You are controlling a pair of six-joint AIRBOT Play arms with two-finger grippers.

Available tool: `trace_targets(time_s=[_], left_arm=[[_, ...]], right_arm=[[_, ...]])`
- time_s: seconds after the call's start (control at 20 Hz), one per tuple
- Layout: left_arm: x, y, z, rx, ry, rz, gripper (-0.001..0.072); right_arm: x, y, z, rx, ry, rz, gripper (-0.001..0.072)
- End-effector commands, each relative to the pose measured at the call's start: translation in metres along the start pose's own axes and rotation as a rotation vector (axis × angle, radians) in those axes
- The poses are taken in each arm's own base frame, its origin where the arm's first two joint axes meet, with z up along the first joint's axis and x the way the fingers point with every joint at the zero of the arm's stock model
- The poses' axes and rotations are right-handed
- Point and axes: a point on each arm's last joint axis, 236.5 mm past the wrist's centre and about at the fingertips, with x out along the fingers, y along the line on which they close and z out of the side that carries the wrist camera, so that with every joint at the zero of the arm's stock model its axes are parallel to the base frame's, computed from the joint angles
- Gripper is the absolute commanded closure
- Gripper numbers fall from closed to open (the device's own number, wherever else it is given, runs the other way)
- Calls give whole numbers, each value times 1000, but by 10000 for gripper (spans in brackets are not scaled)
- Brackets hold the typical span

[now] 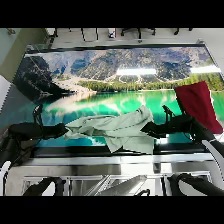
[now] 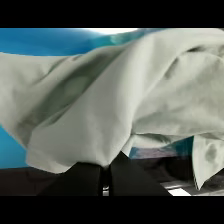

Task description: Fold the shirts.

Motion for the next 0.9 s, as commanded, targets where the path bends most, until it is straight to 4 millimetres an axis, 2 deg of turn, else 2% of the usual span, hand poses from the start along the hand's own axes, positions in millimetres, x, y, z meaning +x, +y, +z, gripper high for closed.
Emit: trace_targets(time_s=[0.0,0.05,0.15,0.2,0.3,0.4,0.5,0.6,0.65,0.7,0.75,0.8,0.85], left_arm=[[7,-16,1,51,33,-14,694],[2,-25,8,75,20,-22,694],[-11,-44,23,120,-11,-41,694],[-21,-55,32,148,-28,-51,694],[-44,-75,49,184,-69,-71,694],[-82,-95,70,231,-170,-87,694],[-136,-114,92,269,-321,-97,694],[-200,-131,101,299,-466,-100,694],[-238,-144,101,323,-552,-112,694],[-281,-158,100,359,-659,-117,694],[-330,-170,96,398,-792,-90,694],[-376,-182,88,429,-921,-59,694],[-413,-191,76,453,-1025,-21,694]], right_arm=[[14,17,3,-18,-3,51,343],[15,19,5,-36,-14,48,546],[13,23,17,-45,-54,46,653],[11,25,22,-48,-68,48,693],[-1,44,29,-82,-81,81,694],[-39,90,35,-178,-114,158,694],[-111,149,46,-292,-247,240,694],[-215,216,42,-433,-489,319,694],[-278,251,27,-523,-646,356,694],[-342,281,3,-628,-815,377,694],[-396,305,-26,-718,-967,381,694],[-439,322,-56,-790,-1102,366,694],[-475,333,-86,-857,-1232,316,694]])
